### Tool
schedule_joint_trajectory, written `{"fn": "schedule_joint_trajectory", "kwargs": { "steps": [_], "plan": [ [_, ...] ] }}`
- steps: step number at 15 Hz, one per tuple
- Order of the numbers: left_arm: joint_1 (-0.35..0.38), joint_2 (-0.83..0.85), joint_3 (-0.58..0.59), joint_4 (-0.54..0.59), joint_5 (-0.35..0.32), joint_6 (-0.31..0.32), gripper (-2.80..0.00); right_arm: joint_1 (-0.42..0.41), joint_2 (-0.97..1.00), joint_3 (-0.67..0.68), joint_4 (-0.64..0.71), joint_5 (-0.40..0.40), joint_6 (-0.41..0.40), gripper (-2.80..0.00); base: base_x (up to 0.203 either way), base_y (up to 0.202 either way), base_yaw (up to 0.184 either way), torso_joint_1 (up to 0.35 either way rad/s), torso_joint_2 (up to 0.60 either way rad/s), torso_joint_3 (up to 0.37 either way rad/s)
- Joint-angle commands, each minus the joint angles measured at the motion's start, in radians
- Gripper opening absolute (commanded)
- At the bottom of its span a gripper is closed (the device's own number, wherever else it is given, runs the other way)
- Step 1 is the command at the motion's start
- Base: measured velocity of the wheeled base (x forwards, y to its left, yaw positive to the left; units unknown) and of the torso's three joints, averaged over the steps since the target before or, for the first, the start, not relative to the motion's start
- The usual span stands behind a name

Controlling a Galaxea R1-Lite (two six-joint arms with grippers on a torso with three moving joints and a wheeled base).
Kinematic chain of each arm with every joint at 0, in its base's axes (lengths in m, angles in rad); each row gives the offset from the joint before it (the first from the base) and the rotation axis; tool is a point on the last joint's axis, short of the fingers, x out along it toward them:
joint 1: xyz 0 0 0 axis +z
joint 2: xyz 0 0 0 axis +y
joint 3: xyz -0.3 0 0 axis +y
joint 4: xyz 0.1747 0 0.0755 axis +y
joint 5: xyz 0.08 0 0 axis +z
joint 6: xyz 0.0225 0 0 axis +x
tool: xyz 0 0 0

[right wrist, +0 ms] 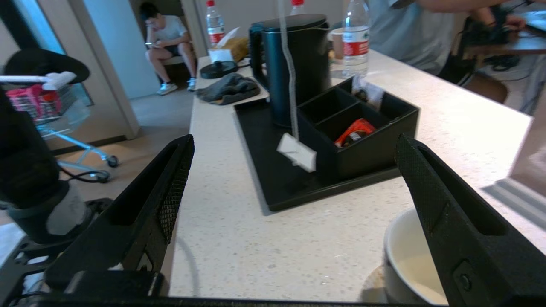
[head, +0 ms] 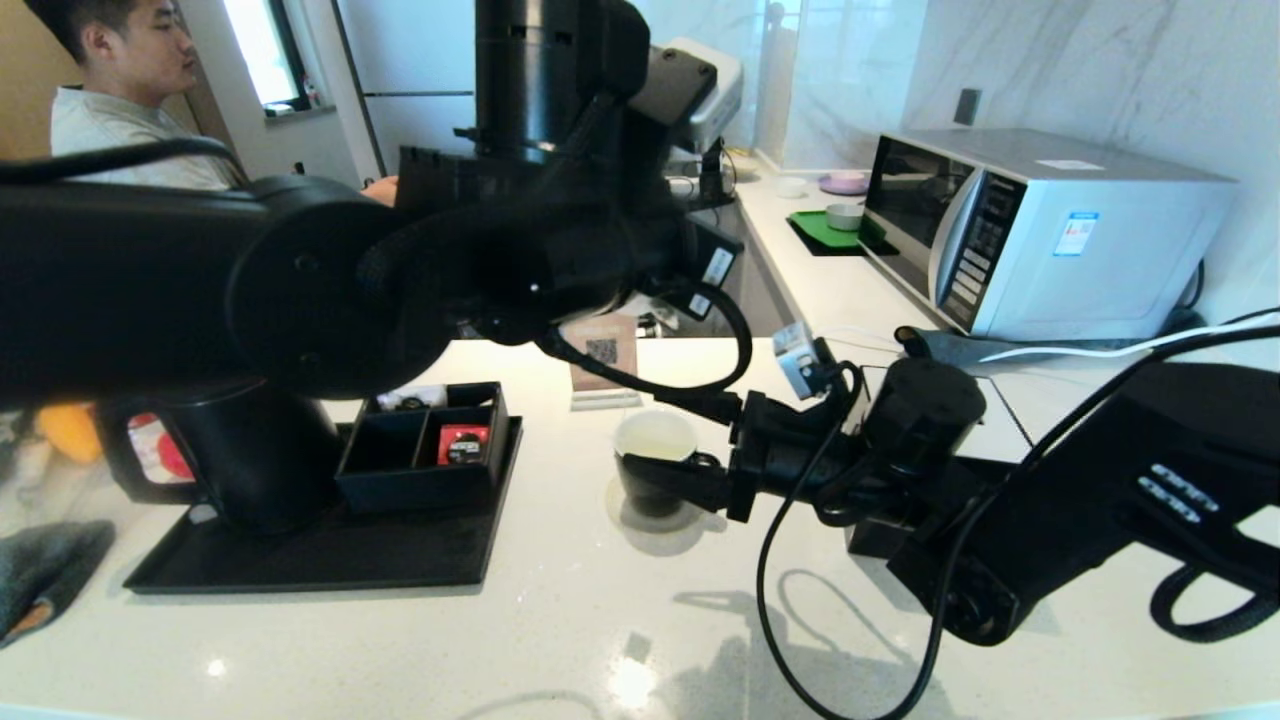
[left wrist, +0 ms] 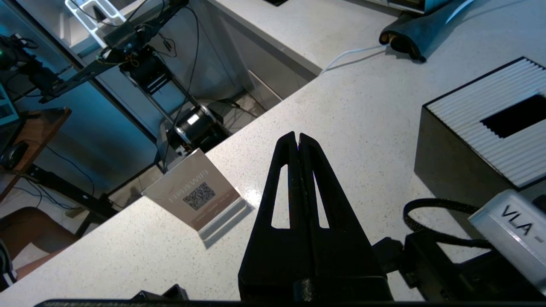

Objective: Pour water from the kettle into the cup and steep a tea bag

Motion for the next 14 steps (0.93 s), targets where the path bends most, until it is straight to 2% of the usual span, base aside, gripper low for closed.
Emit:
{"fn": "schedule_joint_trajectory", "kwargs": {
  "steps": [1, 14],
  "plan": [
    [-0.005, 0.003, -0.005, 0.0, 0.002, 0.001, -2.8, 0.011, 0.004, -0.003, -0.011, 0.017, 0.021, 0.0, 0.0, 0.0, 0.0, 0.0, 0.0, 0.0],
    [-0.013, 0.003, -0.019, 0.0, 0.002, 0.001, -2.8, 0.038, 0.047, -0.063, -0.019, 0.018, 0.064, 0.0, 0.0, 0.0, 0.0, 0.0, 0.0, 0.0]
  ]
}}
